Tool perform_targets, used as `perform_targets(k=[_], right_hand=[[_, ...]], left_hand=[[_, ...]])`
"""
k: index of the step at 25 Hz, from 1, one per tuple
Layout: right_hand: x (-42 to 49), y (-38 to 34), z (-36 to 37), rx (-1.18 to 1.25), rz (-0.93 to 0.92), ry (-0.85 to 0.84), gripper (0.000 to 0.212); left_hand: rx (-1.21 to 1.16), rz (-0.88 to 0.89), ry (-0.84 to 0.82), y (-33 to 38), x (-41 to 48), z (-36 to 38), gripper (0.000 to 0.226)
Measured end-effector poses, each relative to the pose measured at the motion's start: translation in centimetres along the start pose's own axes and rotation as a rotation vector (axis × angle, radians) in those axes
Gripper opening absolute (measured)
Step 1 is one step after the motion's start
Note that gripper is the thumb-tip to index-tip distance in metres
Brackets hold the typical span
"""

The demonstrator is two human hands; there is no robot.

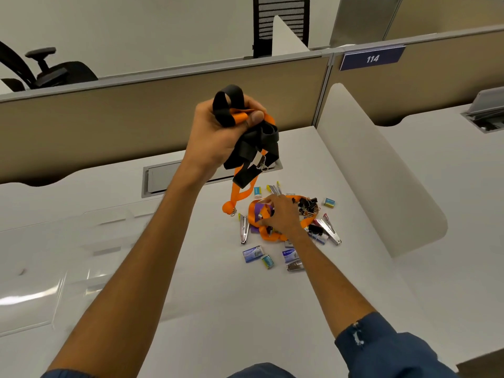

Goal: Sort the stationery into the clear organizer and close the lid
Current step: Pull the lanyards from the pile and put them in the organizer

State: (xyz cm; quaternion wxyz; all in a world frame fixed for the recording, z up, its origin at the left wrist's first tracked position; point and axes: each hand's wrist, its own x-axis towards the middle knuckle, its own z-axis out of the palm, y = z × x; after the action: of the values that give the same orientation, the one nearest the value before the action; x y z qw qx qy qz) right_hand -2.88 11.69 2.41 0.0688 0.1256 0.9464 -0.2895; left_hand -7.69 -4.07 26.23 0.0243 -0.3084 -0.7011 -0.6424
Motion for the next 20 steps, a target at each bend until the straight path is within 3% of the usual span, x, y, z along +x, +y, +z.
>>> perform_targets(k=[4,8,20], right_hand=[[-0.2,0.0,1.2,0.219,0.051,0.038,0.038],[-0.2,0.6,0.7,0.244,0.079,0.09,0.016],[-3.6,-0.5,-12.4,0.269,-0.056,0.121,0.02]], left_hand=[[0.036,-0.006,0.032,-0.1,-0.2,-0.9,0.015],[0.073,-0.045,0.075,-0.9,-0.6,-1.5,0.012],[0.168,-0.121,0.159,-1.8,-1.1,-1.3,0.008]])
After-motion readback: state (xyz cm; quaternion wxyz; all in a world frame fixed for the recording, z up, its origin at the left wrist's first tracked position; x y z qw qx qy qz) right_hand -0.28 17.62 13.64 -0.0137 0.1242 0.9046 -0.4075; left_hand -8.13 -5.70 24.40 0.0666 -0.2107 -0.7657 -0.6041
